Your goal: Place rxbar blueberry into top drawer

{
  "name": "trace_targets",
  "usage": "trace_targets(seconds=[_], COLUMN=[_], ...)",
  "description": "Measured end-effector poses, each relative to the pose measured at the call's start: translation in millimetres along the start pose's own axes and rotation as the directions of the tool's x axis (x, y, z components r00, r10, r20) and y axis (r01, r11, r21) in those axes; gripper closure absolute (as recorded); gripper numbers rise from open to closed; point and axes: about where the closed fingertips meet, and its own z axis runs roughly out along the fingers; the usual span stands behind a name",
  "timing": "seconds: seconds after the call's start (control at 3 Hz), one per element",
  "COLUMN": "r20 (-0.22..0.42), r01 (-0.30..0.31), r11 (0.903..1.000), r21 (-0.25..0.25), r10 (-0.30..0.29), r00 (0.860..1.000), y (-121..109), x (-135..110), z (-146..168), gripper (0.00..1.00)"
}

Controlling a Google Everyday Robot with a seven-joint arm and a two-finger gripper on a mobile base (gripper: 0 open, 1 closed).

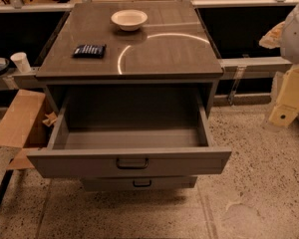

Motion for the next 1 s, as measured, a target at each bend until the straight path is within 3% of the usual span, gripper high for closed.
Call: trace_targets(seconds=[0.33, 0.67, 1.0], r20=[0.000, 0.043, 0.147], r01=[0.000, 0.029, 0.059], r11=[1.0000, 0.9987, 0.9952], r21=[0.000, 0.042, 0.078], r10=[0.000, -0.031, -0.070], r00=[1.000, 0.999, 0.987], y=[-0.2, -35.1, -88.4], x=[-0.1, -14.5, -49.4], z=[0.0, 4.2, 18.4], gripper=[0.00, 0.00, 0.00])
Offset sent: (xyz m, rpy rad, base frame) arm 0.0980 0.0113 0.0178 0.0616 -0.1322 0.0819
